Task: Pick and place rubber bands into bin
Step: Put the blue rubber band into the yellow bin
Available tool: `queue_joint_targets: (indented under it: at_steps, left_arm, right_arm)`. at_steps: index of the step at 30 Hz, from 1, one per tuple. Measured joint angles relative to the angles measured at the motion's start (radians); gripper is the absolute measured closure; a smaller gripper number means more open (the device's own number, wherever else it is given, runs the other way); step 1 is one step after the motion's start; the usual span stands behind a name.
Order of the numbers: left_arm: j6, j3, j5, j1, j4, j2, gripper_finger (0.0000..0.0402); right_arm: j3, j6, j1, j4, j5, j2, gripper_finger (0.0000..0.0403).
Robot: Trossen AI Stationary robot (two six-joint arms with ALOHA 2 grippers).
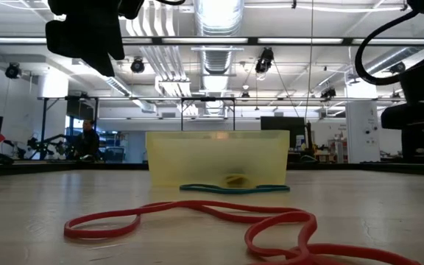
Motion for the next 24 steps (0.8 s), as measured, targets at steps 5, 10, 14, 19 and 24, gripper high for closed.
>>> queue_joint_targets:
  at_steps: [5, 10, 14, 19, 24]
  left_arm:
    - [0.000, 0.000, 0.000, 0.000, 0.000, 0.000, 0.0223]
    - [0.002, 0.000, 0.000, 0.000, 0.000, 0.000, 0.0223]
    - [0.003, 0.000, -0.003, 0.000, 0.001, 0.000, 0.0223]
    - [0.010, 0.000, -0.003, 0.000, 0.000, 0.000, 0.0223]
    - [0.034, 0.000, -0.003, 0.000, 0.000, 0.000, 0.0223]
  right_arm:
    - [0.040, 0.125, -0.021, -0.042, -0.003, -0.013, 0.0394]
    - [0.200, 0.143, -0.025, -0.194, 0.068, -0.038, 0.0395]
    - [0.371, 0.139, -0.039, -0.298, 0.128, -0.043, 0.0395]
    - [0.564, 0.126, -0.119, -0.307, 0.286, -0.052, 0.0395]
    - [0.645, 0.096, -0.303, -0.284, 0.402, -0.050, 0.0395]
